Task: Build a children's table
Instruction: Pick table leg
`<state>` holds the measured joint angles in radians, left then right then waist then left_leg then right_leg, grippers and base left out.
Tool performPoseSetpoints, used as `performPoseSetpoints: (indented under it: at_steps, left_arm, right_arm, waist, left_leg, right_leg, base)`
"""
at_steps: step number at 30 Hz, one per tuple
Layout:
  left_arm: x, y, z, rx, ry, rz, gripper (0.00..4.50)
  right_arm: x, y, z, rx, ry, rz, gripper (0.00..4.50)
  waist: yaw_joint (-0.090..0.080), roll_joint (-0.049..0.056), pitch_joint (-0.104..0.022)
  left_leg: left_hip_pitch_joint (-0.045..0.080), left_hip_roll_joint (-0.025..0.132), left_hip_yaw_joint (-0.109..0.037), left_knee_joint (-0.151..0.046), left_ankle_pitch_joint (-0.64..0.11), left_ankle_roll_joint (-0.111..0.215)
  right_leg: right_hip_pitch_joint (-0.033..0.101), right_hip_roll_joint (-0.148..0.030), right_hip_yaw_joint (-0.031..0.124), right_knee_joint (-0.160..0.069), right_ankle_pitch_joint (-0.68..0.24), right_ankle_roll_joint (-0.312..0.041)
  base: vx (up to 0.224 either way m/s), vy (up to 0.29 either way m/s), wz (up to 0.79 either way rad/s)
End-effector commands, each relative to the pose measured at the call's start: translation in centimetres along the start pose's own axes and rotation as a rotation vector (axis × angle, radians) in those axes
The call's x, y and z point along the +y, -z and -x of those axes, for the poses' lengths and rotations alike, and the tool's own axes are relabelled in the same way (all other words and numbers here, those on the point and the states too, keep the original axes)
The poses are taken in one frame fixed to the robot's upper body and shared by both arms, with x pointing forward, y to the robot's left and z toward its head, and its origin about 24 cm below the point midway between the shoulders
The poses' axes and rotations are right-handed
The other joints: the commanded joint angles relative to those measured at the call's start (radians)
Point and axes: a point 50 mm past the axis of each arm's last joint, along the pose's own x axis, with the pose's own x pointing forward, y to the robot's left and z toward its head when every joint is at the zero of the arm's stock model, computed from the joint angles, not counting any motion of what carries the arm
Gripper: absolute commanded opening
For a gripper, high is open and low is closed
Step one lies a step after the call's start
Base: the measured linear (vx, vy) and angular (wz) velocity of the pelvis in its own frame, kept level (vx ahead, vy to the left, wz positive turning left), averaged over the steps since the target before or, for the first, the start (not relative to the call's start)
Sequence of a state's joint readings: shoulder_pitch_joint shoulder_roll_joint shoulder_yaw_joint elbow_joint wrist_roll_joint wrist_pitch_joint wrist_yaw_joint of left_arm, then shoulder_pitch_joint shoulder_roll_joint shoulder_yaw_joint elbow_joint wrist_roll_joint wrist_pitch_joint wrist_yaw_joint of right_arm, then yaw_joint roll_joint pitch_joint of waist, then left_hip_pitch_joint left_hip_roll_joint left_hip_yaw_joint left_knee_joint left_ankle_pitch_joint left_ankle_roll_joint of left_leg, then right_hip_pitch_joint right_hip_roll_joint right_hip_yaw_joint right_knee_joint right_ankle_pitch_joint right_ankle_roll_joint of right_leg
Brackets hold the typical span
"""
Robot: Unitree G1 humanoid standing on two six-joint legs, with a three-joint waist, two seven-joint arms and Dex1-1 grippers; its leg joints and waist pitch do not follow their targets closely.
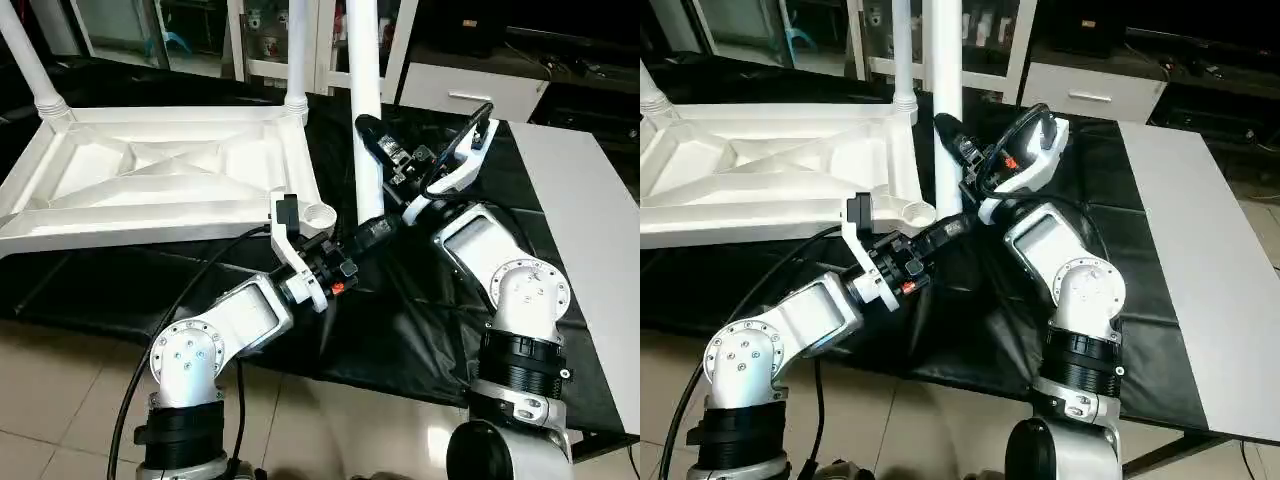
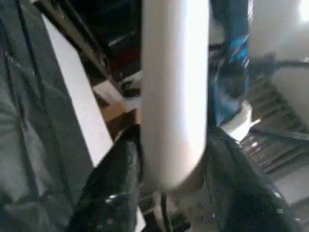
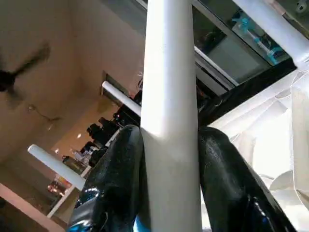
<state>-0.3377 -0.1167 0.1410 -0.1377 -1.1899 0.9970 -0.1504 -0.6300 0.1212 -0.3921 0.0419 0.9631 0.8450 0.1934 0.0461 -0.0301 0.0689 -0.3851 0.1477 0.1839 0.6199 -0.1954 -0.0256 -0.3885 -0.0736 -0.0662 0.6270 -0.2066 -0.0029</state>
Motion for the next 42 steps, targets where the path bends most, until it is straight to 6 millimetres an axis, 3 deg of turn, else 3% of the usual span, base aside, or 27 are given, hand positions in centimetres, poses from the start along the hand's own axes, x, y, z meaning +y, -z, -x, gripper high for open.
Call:
performPoseSetpoints:
  at_steps: [1, 7, 8, 12, 19, 28, 30, 37, 42]
  left_arm:
    - [-1.0, 0.3, -0.8, -0.012, 0.051, -0.006, 2.46]
    - [-0.9, 0.2, -0.9, -0.013, 0.050, -0.015, 2.55]
    - [-0.9, 0.2, -1.0, -0.009, 0.053, -0.014, 2.27]
    - [-0.6, 0.2, -0.9, -0.013, 0.039, -0.005, 2.11]
    - [-0.2, -0.3, -0.9, -0.061, 0.014, -0.010, 1.46]
    - [-0.1, -0.6, 0.2, 0.008, -0.022, -0.149, 1.36]
    - [-0.1, -0.8, 0.3, 0.009, -0.021, -0.156, 1.36]
    - [-0.4, -1.0, 0.8, 0.038, -0.006, -0.201, 1.35]
    - [-1.1, -0.9, 1.6, 0.111, 0.041, -0.248, 1.35]
  right_arm:
    - [0.3, 0.3, -0.2, 0.020, -0.013, 0.005, 1.39]
    - [0.4, 0.4, -0.2, 0.023, -0.013, 0.005, 1.39]
    - [0.4, 0.4, -0.2, 0.023, -0.014, 0.005, 1.39]
    - [0.4, 0.4, -0.2, 0.023, -0.015, 0.007, 1.39]
    - [0.4, 0.4, -0.2, 0.025, -0.014, 0.009, 1.39]
    - [0.0, 0.2, -0.4, 0.014, 0.023, 0.054, 1.39]
    - [-0.1, 0.2, -0.4, 0.012, 0.027, 0.052, 2.08]
    - [-0.3, -0.2, -0.3, -0.014, 0.031, 0.036, 2.60]
    - [-1.1, -1.7, 0.3, -0.037, 0.070, 0.061, 3.05]
  waist:
    - [0.000, 0.009, -0.072]
    - [0.000, 0.012, -0.072]
    - [0.000, 0.012, -0.072]
    - [0.000, 0.012, -0.072]
    - [-0.001, 0.011, -0.072]
    - [-0.002, 0.012, -0.073]
    - [-0.003, 0.012, -0.072]
    - [-0.001, 0.015, -0.074]
    - [-0.001, 0.020, -0.074]
  left_leg:
    - [0.017, 0.076, -0.032, -0.086, -0.107, -0.070]
    - [0.018, 0.076, -0.032, -0.086, -0.112, -0.071]
    - [0.018, 0.076, -0.032, -0.086, -0.111, -0.072]
    - [0.017, 0.076, -0.032, -0.085, -0.106, -0.071]
    - [0.017, 0.076, -0.032, -0.085, -0.107, -0.068]
    - [0.017, 0.074, -0.032, -0.086, -0.104, -0.071]
    - [0.018, 0.076, -0.032, -0.086, -0.109, -0.072]
    - [0.020, 0.076, -0.032, -0.086, -0.104, -0.076]
    - [0.022, 0.073, -0.031, -0.084, -0.104, -0.082]
  right_leg:
    - [0.049, -0.072, 0.060, -0.071, -0.079, -0.129]
    - [0.048, -0.072, 0.060, -0.072, -0.088, -0.128]
    - [0.048, -0.072, 0.060, -0.073, -0.085, -0.128]
    - [0.050, -0.072, 0.060, -0.071, -0.075, -0.131]
    - [0.051, -0.072, 0.060, -0.071, -0.075, -0.133]
    - [0.050, -0.072, 0.059, -0.069, -0.071, -0.130]
    - [0.049, -0.072, 0.059, -0.069, -0.074, -0.137]
    - [0.049, -0.072, 0.058, -0.065, -0.058, -0.144]
    - [0.049, -0.069, 0.057, -0.063, -0.046, -0.146]
  base:
    - [0.000, 0.000, 0.00]
    - [0.000, 0.000, 0.00]
    - [0.000, 0.000, 0.00]
    - [0.000, 0.000, 0.00]
    - [0.000, 0.000, 0.00]
    - [0.000, 0.000, 0.00]
    - [0.000, 0.000, 0.00]
    - [0.000, 0.000, 0.00]
    - [0.000, 0.000, 0.00]
